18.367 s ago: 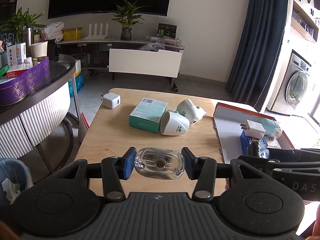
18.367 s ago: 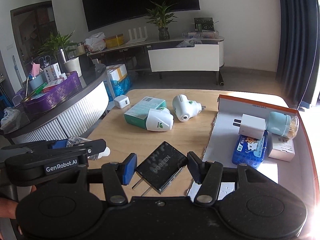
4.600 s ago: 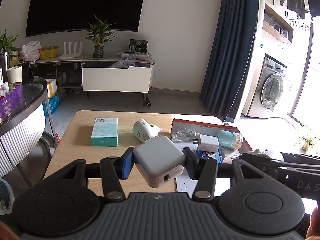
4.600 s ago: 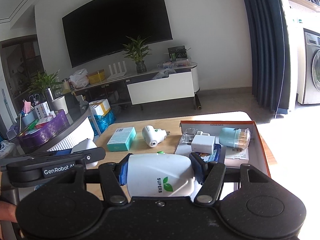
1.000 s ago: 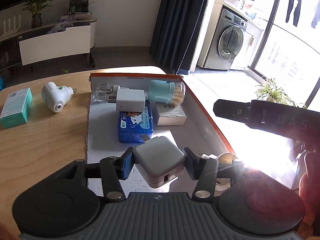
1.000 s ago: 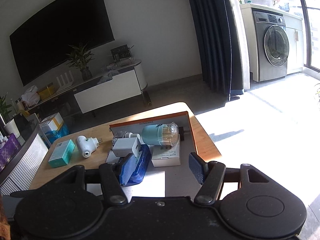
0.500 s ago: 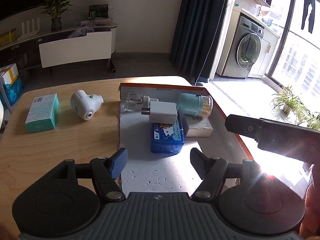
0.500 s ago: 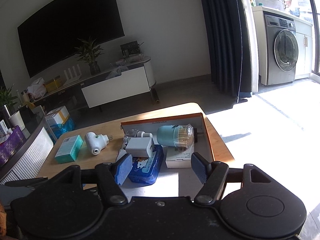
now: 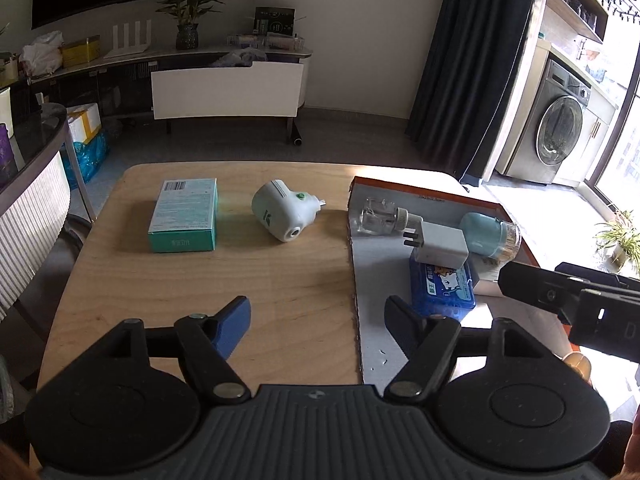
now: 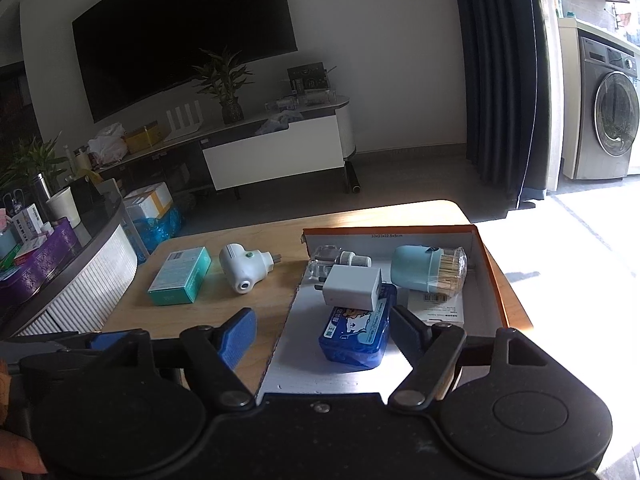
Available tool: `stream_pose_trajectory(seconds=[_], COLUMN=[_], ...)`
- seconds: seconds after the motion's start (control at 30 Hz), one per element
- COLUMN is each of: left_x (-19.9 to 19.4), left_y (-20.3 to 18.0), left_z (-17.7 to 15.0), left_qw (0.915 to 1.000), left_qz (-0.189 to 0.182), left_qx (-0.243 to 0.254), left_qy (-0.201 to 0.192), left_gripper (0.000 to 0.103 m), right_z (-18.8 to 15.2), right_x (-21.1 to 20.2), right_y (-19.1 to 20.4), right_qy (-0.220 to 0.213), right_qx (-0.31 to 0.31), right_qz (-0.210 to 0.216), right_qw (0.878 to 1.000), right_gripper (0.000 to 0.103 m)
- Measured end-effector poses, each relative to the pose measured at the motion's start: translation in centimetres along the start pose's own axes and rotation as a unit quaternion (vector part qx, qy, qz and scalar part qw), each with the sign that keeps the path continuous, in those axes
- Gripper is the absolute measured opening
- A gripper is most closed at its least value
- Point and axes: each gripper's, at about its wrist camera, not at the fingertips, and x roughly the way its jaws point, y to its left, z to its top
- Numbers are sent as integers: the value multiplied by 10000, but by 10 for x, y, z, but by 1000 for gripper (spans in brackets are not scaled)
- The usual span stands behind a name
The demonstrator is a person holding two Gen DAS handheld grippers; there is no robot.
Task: Organize rigid objects
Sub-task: 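Withdraw both tools from the tray toward the teal box and second diffuser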
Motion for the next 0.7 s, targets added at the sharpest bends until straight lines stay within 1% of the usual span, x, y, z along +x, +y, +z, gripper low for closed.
stream_pose_trajectory(seconds=[0.27,0.7], left_x=[-3,2], left_y=[27,54], left_z=[6,12], left_qw=[9994,9979], left_qz=[266,469], left_qx=[-235,-439], left_qy=[-47,-67], left_gripper=[75,78], right_z=[4,10], right_x=[13,38], right_y=[26,58], right_qy=[125,290], right_qx=[-234,-561], right_qz=[226,457], right_qw=[9994,9970], right_gripper=[87,88])
